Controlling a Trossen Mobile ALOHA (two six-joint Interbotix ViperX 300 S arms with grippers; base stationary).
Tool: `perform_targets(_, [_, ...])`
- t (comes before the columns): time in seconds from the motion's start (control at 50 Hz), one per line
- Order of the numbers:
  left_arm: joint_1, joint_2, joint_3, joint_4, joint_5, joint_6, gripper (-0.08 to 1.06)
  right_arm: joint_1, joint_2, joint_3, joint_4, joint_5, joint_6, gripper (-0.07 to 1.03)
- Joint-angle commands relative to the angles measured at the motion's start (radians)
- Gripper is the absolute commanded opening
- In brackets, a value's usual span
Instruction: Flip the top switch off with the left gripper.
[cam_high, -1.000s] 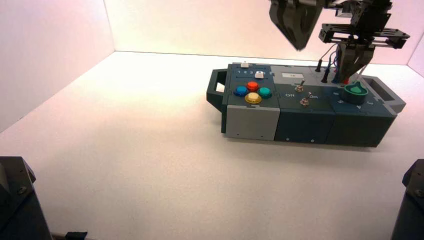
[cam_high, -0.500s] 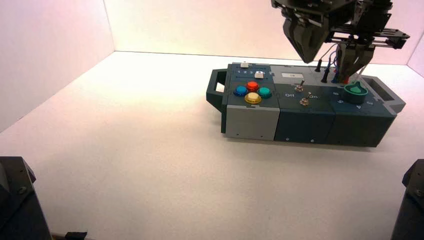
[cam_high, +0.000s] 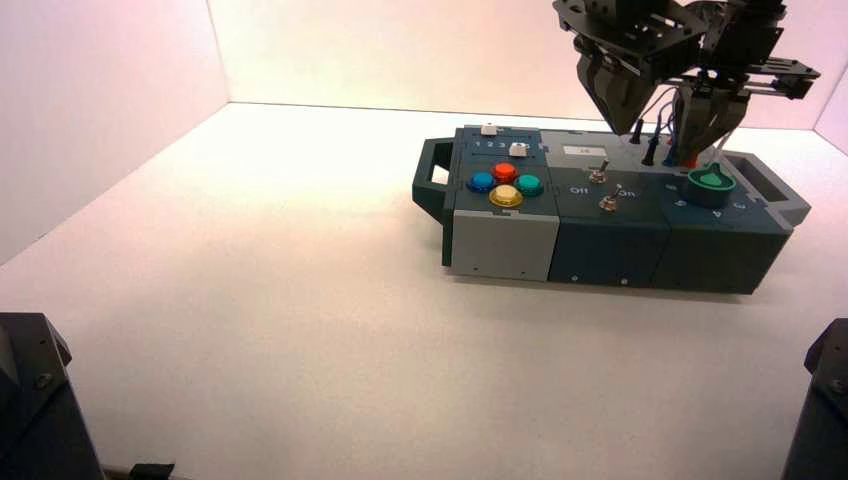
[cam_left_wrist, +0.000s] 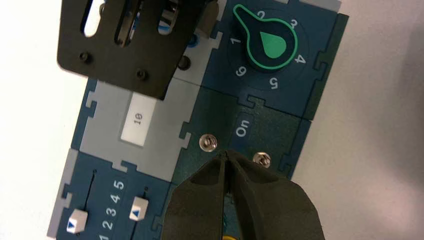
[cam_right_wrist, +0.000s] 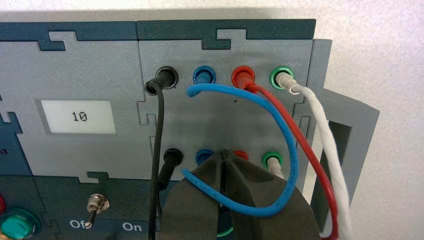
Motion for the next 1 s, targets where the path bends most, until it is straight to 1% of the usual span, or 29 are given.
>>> perform_targets(0.02, [0.021,0.0,-0.041,-0.003,-0.005,0.003,-0.03,0.014,0.015,0.005,0.003,-0.003,-0.008,-0.02])
perform_targets(0.12, [0.021,0.014,-0.049,-0.003,-0.005,0.005,-0.03,0.014,0.02,-0.002,0.003,-0.003,-0.008,-0.02])
perform_targets(0.26, [0.02,0.034,-0.057,-0.003,-0.009,0.023,-0.03,0.014,0.026,-0.009,0.005,-0.003,-0.008,-0.02])
perform_targets(0.34, [0.021,0.043,-0.063,-0.003,-0.009,0.026,-0.03,0.014,0.026,-0.011,0.005,-0.003,-0.008,-0.02])
perform_targets(0.66, [0.021,0.069,-0.104,-0.008,-0.011,0.031,-0.03,0.014,0.026,-0.012,0.006,-0.003,-0.008,-0.02])
perform_targets(1.0, [0.021,0.086,-0.106,-0.008,-0.008,0.031,-0.03,0.014,0.026,-0.011,0.008,-0.003,-0.008,-0.02])
